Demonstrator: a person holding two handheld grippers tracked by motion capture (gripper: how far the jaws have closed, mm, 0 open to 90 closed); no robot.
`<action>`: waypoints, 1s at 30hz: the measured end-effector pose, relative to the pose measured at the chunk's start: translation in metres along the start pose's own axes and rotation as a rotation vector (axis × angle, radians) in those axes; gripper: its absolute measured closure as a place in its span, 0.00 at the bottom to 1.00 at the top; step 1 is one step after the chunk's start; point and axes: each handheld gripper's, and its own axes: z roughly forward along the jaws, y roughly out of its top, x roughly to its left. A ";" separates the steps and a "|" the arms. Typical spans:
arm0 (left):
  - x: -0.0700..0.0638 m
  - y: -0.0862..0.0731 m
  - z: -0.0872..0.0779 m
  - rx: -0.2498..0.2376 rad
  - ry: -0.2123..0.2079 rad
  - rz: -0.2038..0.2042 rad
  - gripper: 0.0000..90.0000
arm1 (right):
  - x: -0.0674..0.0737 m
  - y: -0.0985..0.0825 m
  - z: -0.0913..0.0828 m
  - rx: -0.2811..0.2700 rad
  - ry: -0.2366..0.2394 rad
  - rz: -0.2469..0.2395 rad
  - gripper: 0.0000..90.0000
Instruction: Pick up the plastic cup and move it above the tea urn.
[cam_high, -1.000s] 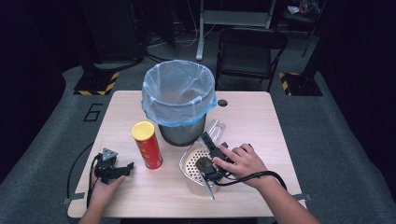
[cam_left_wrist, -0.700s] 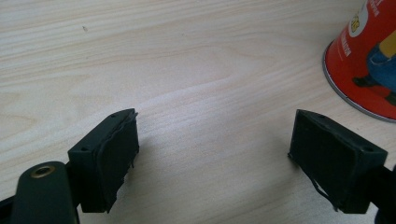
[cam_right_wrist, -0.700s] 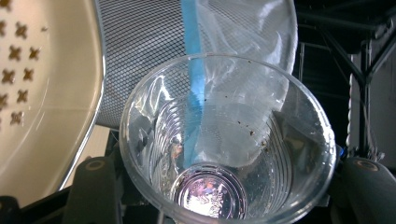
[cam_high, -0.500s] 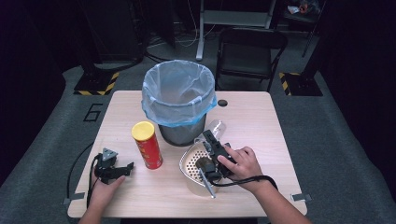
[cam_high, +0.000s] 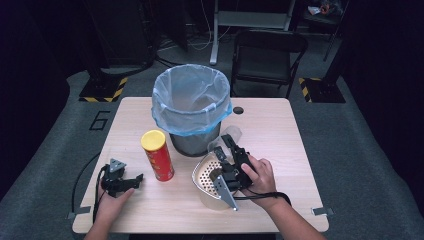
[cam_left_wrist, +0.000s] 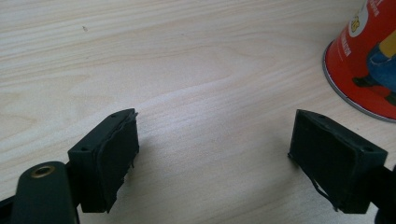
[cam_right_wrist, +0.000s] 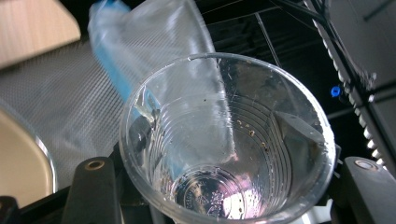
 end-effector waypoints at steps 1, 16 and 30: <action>0.000 0.000 0.000 -0.002 0.000 -0.003 0.17 | -0.002 0.001 0.000 -0.006 -0.003 0.040 0.38; 0.000 0.000 0.000 -0.002 0.001 0.001 0.17 | -0.046 -0.020 0.005 0.001 0.335 1.072 0.38; 0.000 0.001 0.001 -0.002 0.016 -0.006 0.16 | -0.073 -0.028 0.003 0.007 0.577 1.306 0.38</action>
